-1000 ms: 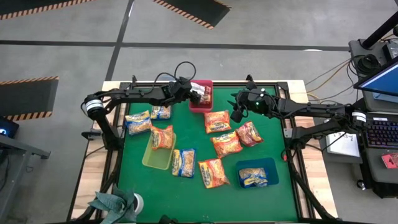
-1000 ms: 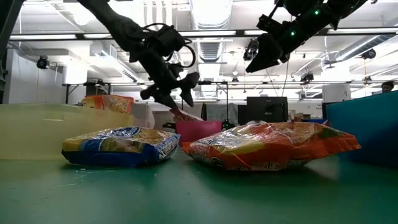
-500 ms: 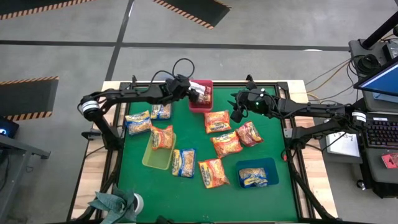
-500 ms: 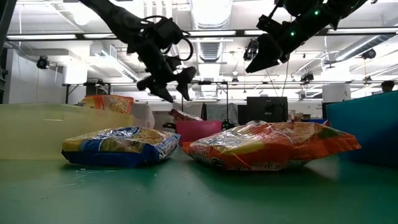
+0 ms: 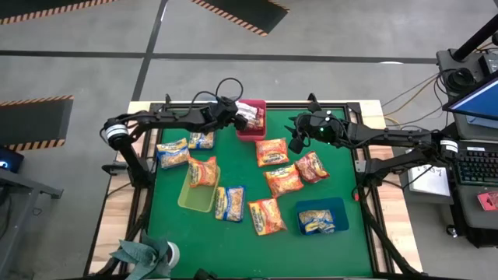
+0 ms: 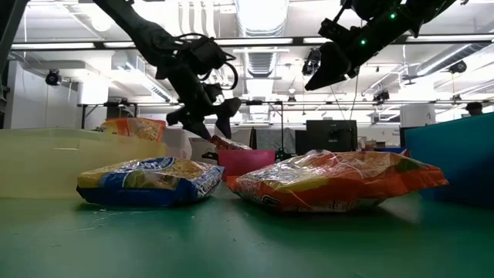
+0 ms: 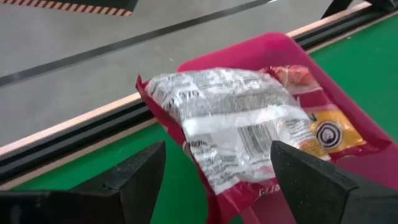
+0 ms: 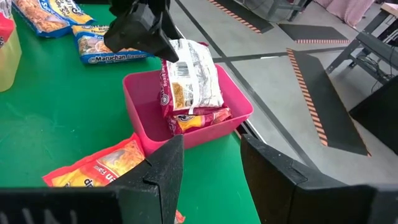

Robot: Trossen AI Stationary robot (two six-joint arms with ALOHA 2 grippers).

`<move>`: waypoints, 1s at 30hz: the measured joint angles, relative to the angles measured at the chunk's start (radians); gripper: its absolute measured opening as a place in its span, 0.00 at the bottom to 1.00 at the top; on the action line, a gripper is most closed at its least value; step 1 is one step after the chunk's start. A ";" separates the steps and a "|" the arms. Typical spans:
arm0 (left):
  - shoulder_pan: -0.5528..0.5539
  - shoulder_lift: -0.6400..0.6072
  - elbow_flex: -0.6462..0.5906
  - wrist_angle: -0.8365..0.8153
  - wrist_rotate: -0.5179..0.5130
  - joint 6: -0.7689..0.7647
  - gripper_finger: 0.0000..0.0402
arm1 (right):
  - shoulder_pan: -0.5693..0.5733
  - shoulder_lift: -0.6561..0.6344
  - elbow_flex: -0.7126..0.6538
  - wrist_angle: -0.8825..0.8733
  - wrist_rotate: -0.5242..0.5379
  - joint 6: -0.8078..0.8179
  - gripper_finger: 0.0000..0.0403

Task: Sort Maruchan noodles
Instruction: Put the noodle pack into the red bin

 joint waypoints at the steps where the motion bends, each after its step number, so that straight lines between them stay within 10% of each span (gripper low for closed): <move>1: 0.000 0.000 -0.003 0.010 0.000 -0.002 0.67 | 0.000 0.000 0.000 0.000 0.000 0.000 0.37; 11: -0.004 0.000 -0.012 0.018 0.000 0.000 0.49 | 0.000 0.000 0.000 0.000 0.000 0.000 0.37; 23: -0.033 0.000 -0.014 0.039 -0.122 0.097 0.05 | 0.000 0.000 0.000 0.000 0.000 -0.004 0.37; 30: -0.033 0.000 0.058 0.048 -0.152 0.214 0.02 | 0.000 0.000 0.000 0.000 0.000 -0.007 0.37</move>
